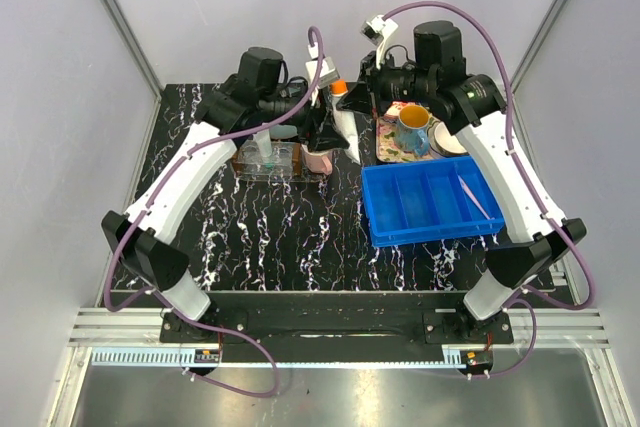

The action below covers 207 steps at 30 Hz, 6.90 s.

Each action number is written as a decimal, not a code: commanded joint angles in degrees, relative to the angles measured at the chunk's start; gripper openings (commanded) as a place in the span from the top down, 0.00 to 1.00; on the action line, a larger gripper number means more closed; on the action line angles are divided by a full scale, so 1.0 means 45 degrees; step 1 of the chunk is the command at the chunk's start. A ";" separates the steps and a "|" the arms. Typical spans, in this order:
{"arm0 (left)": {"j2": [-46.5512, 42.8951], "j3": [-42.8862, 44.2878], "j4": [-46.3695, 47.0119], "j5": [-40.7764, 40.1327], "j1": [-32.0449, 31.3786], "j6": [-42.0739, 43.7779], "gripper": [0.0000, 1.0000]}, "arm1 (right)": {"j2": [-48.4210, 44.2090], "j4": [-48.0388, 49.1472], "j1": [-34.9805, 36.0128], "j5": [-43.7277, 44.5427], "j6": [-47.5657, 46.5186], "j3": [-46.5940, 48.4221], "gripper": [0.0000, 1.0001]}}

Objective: Prepare toiletry sets of a toothbrush and toothpaste on the tray

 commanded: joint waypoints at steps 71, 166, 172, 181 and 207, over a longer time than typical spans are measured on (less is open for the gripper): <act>0.0746 0.4640 -0.6512 -0.3309 0.0827 0.3307 1.00 | -0.1111 -0.3799 0.0869 0.4802 -0.7645 0.2602 0.30; 0.0513 0.3666 -1.1049 -0.1944 0.0436 0.7216 1.00 | -0.3105 1.6084 0.7432 1.5251 -2.4679 -1.2283 0.40; 0.0279 0.3314 -1.1049 -0.1905 0.0280 0.7392 1.00 | -0.2792 1.6104 0.7432 1.5153 -2.4796 -1.2108 0.40; -0.0034 0.3176 -1.1049 -0.1826 0.0260 0.7705 1.00 | -0.2713 1.5343 0.7432 1.5407 -2.4191 -1.1854 0.75; -0.0835 0.4468 -0.5387 0.1143 0.4791 0.3353 0.22 | -0.1504 0.1304 0.5735 1.3049 -1.0687 -0.2816 0.99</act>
